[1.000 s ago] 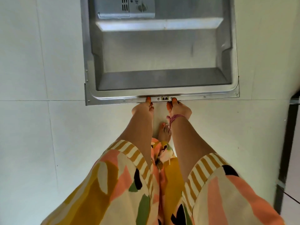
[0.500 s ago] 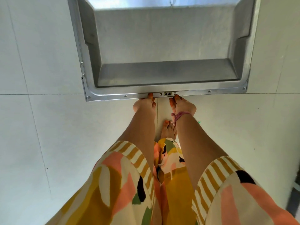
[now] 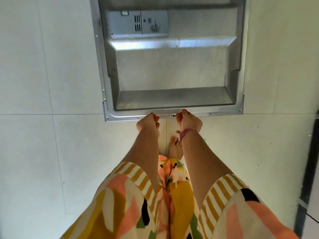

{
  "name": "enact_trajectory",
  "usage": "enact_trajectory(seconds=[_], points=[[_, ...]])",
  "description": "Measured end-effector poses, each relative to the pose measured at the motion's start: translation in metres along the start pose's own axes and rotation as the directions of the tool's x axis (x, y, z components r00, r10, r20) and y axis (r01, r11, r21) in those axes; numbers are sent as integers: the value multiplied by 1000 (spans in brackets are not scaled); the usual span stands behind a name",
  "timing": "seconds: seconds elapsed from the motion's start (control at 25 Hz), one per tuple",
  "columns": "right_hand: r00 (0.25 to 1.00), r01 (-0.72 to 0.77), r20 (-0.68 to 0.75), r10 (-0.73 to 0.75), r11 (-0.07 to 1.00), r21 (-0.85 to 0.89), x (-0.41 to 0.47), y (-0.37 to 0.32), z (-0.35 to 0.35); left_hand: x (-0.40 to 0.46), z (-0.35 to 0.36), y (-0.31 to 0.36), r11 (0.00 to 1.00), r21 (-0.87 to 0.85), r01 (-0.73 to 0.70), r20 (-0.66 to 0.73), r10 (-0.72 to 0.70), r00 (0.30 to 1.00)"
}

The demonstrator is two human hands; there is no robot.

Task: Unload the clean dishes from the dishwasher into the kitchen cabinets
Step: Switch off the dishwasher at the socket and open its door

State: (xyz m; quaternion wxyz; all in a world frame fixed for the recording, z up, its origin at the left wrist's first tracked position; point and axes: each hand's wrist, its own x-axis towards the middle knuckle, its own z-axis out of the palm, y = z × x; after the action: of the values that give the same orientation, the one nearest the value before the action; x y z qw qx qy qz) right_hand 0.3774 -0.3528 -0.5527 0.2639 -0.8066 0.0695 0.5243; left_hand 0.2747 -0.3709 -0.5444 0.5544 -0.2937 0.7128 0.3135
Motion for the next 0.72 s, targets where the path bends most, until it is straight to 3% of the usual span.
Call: enact_trajectory(seconds=[0.12,0.24,0.44,0.56,0.72], points=[[992,104,74,-101,994,-39,-56,-53,8,-68,5,41,995,-64,-76,1,76,997],[952,292,138,-275,948,-128,-124,-122,16,-151,16,89,980,-94,-176,92,185,978],[781,625,264,-566,720,-303,-222,-229,31,-271,38,160,925,-78,-371,159,379,911],[685,728,321,-654,594,-341,-268,-289,41,-321,59,200,886,-53,-461,185,462,867],[615,786,367,-698,511,-347,-296,-351,64,-357,98,251,853,-52,-520,170,520,837]])
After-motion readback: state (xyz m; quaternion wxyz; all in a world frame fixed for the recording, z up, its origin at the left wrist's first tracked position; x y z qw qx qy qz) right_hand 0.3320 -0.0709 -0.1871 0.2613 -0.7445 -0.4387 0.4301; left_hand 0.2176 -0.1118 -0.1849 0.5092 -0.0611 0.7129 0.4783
